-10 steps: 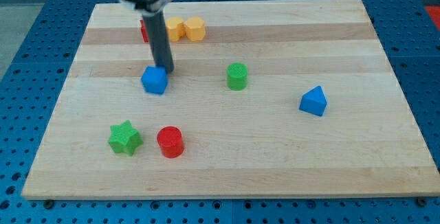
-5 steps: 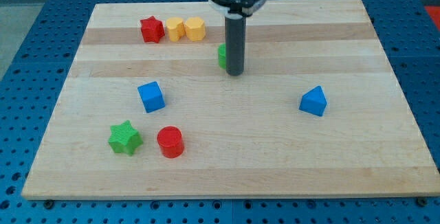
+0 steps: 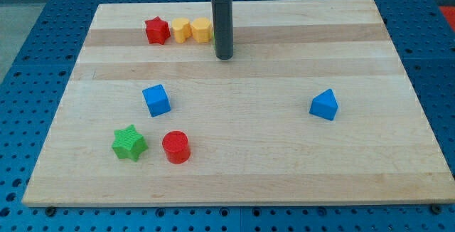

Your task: Push the green circle to the line of blocks

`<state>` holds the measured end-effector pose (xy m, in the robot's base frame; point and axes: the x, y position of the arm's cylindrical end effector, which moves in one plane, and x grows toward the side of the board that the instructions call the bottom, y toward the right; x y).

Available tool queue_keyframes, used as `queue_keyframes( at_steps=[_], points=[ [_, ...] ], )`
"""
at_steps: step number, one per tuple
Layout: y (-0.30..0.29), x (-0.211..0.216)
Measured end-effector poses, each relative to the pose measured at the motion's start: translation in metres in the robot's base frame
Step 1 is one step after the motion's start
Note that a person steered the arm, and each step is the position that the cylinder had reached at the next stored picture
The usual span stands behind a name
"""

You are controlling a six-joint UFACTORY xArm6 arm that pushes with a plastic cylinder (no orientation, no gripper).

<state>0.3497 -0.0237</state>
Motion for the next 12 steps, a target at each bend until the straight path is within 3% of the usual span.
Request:
queue_keyframes(
  at_steps=[4, 5, 12],
  points=[
    [-0.045, -0.004],
    [-0.017, -0.004],
    [-0.002, -0.025]
  ],
)
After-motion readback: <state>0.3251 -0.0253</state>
